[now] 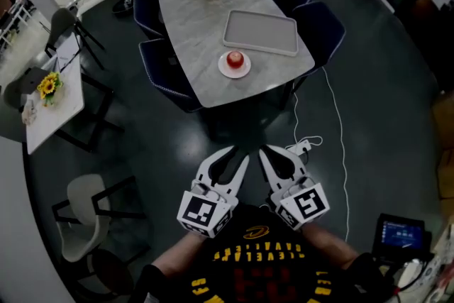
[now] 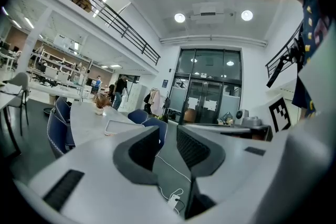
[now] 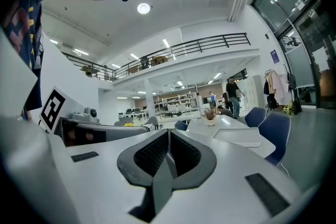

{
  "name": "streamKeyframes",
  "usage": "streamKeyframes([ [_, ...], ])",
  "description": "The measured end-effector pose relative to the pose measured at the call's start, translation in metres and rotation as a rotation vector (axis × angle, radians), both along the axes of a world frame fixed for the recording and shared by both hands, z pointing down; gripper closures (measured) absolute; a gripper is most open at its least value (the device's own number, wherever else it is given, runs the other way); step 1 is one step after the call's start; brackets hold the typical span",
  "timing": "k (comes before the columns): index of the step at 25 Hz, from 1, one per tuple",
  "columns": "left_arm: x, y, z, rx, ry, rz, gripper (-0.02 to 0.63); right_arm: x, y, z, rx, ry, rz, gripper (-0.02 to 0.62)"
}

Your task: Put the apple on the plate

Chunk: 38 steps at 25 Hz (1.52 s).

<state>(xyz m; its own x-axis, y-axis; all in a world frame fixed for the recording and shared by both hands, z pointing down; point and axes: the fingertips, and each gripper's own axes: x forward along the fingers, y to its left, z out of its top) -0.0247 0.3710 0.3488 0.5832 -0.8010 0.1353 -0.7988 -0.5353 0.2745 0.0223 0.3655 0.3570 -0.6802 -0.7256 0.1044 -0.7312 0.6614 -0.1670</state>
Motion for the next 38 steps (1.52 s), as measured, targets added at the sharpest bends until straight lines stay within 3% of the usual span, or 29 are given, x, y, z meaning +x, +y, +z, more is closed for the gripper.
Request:
streamKeyframes([
  [15,-0.024,-0.047,0.028,-0.028,0.089,0.058,0.5,-0.017,-0.052,0.013,-0.047,0.047,0.061,0.587],
  [24,-0.035,-0.097,0.034,-0.034,0.041,-0.024,0.5,-0.022,-0.109,0.025,-0.075,-0.012,-0.005,0.586],
  [32,-0.012,-0.174,0.036,-0.026,0.019,-0.091,0.5,-0.001,-0.193,0.029,-0.09,-0.03,-0.069,0.586],
  [38,0.006,-0.228,0.045,-0.061,-0.001,-0.134,0.5,0.021,-0.253,0.055,-0.156,-0.019,-0.1,0.587],
])
